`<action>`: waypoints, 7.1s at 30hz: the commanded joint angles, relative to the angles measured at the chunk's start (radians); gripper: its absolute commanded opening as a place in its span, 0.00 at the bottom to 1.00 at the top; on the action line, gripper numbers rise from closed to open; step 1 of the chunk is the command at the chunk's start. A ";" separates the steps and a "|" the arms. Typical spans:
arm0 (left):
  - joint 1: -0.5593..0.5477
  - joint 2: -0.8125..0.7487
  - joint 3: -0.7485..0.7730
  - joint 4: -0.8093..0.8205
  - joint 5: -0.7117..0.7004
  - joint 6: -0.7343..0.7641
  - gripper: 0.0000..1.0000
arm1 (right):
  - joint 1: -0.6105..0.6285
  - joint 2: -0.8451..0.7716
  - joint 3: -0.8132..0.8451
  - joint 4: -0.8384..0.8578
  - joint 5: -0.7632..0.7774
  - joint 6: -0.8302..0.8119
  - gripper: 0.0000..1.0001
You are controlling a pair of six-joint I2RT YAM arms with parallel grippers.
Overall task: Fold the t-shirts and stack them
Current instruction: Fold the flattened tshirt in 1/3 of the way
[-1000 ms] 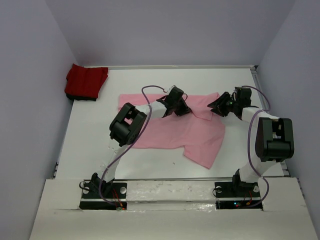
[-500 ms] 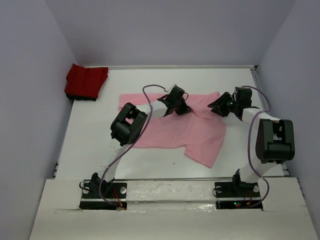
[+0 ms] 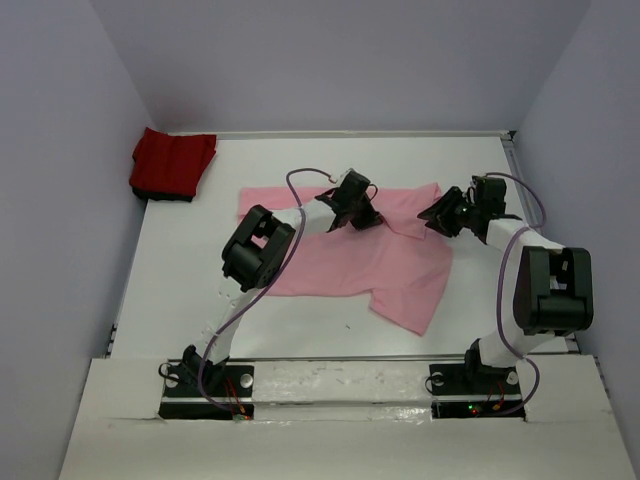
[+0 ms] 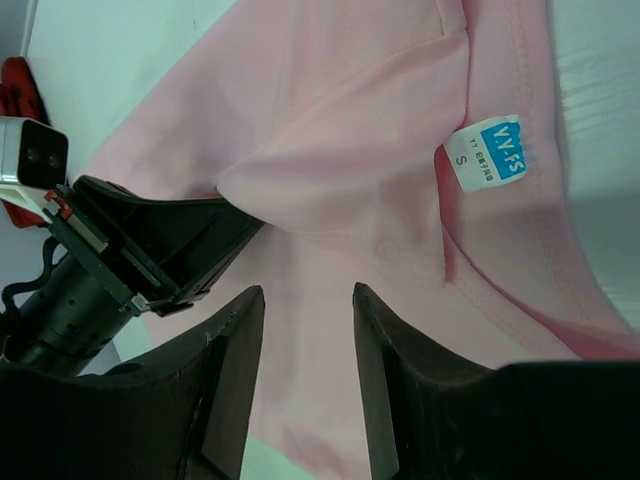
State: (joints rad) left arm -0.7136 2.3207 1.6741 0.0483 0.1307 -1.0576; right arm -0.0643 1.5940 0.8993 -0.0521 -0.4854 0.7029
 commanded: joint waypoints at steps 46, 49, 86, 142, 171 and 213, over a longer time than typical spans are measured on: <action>0.014 -0.095 0.173 -0.217 0.066 0.079 0.00 | 0.008 0.155 -0.026 0.017 -0.004 0.001 0.41; 0.014 -0.093 0.173 -0.217 0.069 0.079 0.00 | 0.008 0.159 -0.034 0.020 -0.007 0.003 0.40; 0.014 -0.086 0.168 -0.240 0.118 0.099 0.00 | 0.017 0.158 0.104 -0.155 0.045 -0.014 0.00; 0.051 -0.138 0.139 -0.268 0.250 0.248 0.51 | 0.017 0.184 0.167 -0.239 0.067 -0.060 0.36; 0.313 -0.023 0.102 -0.054 0.397 0.433 0.47 | 0.008 0.492 0.616 -0.216 0.047 -0.155 0.32; 0.347 0.005 0.147 -0.265 0.299 0.553 0.42 | -0.132 0.581 0.679 -0.114 -0.125 -0.174 0.41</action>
State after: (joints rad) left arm -0.3672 2.3512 1.8095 -0.1585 0.4370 -0.5312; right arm -0.2008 2.1586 1.5562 -0.2474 -0.5732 0.5205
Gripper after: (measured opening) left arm 0.424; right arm 0.405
